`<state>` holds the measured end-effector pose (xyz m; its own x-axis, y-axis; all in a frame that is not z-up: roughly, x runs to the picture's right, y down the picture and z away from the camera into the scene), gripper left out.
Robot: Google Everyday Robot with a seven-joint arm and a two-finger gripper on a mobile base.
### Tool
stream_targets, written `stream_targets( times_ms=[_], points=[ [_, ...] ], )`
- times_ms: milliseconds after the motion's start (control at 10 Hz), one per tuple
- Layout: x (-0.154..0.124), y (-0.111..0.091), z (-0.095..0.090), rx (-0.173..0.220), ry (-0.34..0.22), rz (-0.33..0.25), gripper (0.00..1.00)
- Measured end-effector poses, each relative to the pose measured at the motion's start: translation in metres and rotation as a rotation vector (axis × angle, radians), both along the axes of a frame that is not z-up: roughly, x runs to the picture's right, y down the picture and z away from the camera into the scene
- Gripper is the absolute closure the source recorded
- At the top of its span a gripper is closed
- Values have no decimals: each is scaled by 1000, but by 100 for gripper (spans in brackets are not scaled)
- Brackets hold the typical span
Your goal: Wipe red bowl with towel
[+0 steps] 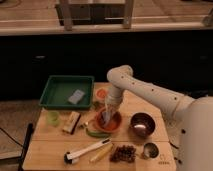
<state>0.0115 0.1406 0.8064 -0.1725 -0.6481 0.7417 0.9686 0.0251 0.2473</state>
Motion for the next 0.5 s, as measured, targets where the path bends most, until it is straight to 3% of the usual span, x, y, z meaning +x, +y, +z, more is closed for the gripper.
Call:
stream_targets(
  times_ms=[300,500],
  points=[
    [-12,22,-23,-6,-70,-32,100],
    [6,28,-26,-13,-72,-9,100]
  ],
)
